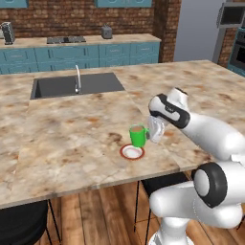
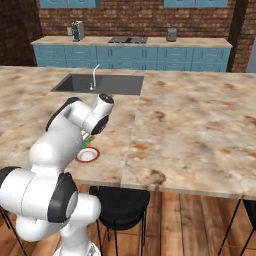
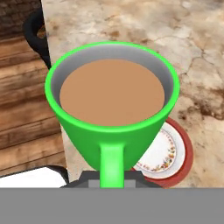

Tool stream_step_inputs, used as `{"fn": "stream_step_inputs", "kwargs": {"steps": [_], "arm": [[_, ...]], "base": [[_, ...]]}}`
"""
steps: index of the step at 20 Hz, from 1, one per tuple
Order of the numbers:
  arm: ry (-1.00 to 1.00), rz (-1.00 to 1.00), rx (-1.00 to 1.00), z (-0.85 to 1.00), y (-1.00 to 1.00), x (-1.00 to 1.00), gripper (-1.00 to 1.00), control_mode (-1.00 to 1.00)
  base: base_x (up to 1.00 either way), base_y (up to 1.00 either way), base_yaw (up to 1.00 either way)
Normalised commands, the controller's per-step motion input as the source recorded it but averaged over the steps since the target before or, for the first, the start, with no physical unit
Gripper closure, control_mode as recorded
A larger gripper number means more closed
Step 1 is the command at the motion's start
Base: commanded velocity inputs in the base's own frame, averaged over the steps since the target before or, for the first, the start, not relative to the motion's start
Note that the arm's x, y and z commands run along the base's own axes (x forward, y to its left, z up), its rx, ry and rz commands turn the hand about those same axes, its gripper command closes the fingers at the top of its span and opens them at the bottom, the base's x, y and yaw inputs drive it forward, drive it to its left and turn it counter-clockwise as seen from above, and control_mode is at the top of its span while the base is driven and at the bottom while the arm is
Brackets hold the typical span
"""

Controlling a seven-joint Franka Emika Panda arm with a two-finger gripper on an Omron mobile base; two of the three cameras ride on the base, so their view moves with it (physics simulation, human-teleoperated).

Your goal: Pick the cup of tea, navigate to the dining table, and place it on the saucer.

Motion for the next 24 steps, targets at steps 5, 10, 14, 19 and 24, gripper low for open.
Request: {"fn": "stream_step_inputs", "kwargs": {"steps": [5,10,14,19,24], "arm": [[-0.18,-0.01,0.02,-0.15,0.02,0.01,1.0,-1.0],[-0.08,-0.04,0.03,-0.18,0.0,0.47,1.0,-1.0],[0.0,0.0,0.0,-0.2,0.0,0.5,1.0,-1.0],[0.07,0.0,0.03,-0.05,-0.06,0.0,1.0,-1.0],[0.05,0.02,0.16,-0.19,0.0,0.0,1.0,-1.0]], "base": [[0.0,0.0,0.0],[0.0,0.0,0.0],[0.0,0.0,0.0],[0.0,0.0,0.0],[0.0,0.0,0.0]]}}
